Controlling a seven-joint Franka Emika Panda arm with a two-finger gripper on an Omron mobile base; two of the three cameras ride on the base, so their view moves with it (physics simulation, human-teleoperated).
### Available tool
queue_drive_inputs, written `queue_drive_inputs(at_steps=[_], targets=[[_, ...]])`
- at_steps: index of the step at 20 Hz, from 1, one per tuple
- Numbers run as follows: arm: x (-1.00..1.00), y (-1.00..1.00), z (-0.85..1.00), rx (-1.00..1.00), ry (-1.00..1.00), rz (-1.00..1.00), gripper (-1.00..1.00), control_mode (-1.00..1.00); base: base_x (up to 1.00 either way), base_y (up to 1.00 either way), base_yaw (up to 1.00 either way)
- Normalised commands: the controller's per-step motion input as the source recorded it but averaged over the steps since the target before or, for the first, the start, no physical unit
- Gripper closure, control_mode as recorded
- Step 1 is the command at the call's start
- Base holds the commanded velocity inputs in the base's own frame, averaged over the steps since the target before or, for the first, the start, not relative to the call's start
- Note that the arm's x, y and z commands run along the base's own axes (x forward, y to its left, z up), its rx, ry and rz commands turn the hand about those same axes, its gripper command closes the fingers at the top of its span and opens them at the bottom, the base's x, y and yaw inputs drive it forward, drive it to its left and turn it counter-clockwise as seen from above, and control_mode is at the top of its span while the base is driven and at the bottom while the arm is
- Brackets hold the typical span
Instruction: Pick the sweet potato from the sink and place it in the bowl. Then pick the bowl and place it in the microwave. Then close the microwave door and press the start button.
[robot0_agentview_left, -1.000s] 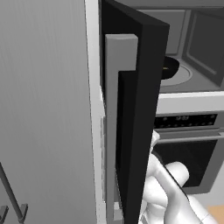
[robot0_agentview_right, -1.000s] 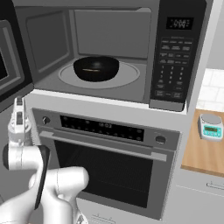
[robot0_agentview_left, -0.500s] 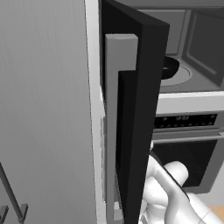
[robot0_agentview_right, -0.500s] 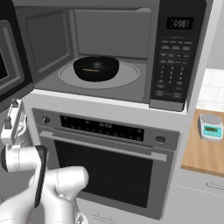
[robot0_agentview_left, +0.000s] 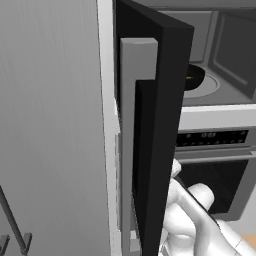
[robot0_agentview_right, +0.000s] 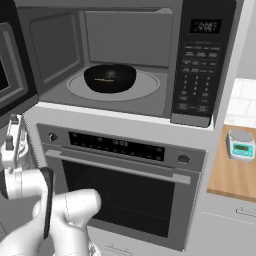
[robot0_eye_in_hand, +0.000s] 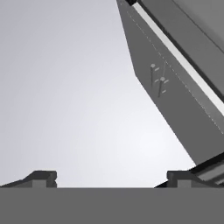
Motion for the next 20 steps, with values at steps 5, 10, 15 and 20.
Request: queue_drive_inputs(at_steps=[5,10,15,20], targets=[[-0.78,-0.6,-0.55,0.11,0.02,0.24,-1.0,-1.0,0.0,0.0,0.0],[-0.14,-0.2,-0.94,0.13,0.23,0.34,-1.0,-1.0,0.0,0.0,0.0],[0.25,-0.01,-1.0,0.11,0.35,0.4,-1.0,-1.0,0.0,0.0,0.0],[0.42,0.0,-1.0,0.07,0.43,0.38,-1.0,-1.0,0.0,0.0,0.0]])
